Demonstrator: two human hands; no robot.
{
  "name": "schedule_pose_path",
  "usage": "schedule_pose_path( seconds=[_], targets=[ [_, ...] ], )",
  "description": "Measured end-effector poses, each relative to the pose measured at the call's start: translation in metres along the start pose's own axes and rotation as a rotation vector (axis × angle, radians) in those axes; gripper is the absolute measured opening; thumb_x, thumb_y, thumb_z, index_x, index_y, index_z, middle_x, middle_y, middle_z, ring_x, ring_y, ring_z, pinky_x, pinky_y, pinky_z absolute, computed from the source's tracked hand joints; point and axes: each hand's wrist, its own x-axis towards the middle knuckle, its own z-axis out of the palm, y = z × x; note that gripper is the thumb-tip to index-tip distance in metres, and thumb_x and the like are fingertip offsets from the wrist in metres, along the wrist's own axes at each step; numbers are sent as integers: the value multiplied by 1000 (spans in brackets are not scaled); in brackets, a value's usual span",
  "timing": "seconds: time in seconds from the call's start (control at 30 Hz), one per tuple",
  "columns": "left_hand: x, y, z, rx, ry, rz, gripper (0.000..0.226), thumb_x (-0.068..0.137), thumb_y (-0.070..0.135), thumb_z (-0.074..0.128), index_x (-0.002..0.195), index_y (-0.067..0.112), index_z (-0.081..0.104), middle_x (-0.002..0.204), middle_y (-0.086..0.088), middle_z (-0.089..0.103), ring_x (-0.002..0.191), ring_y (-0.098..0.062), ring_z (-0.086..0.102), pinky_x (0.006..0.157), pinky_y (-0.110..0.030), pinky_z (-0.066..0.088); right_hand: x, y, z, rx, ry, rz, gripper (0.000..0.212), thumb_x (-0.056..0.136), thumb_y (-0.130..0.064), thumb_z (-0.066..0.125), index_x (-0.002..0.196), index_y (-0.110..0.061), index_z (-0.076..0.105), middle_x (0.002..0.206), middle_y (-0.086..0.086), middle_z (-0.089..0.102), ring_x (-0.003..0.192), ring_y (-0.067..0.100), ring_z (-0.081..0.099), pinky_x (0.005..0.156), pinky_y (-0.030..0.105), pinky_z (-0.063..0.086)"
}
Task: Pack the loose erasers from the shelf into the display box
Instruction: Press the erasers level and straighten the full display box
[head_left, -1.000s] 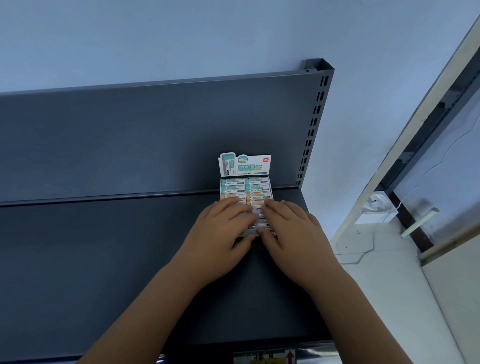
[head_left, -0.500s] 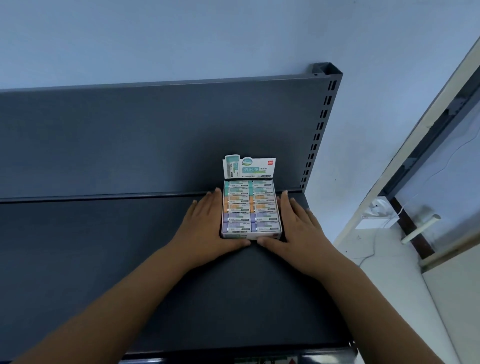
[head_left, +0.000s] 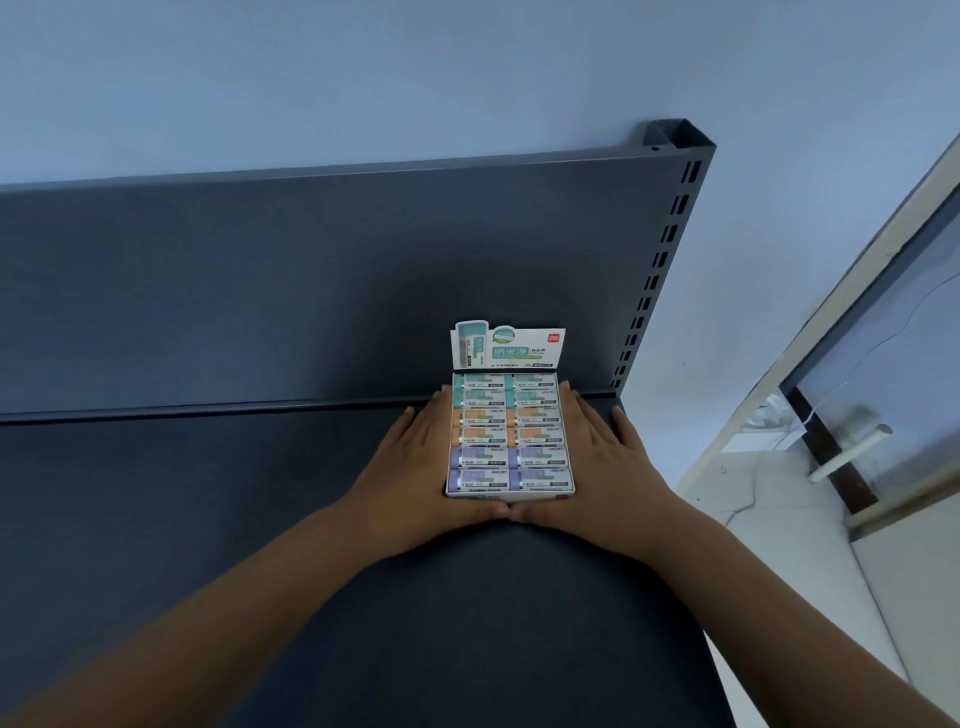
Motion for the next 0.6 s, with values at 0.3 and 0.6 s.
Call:
schedule_pose_path(
  seconds=[0.3,0.6],
  targets=[
    [-5,10,-4,34,21,54,106,71,85,55,134,66,-27,161,25,14,147,7,5,123,-29,-2,0,2,-2,30,0,-27,108,73,-97,34,154,-46,-18,167,-19,-10,152,4,-13,125,51,-4],
    [-4,49,-1,-1151,164,-254,52,105,54,31,141,23,53,131,1,67,120,-18,65,102,-39,53,-4,-32,-17,1339,84,45,63,97,-10,62,150,-24,31,140,3,59,122,20,63,96,39,55]
  ],
)
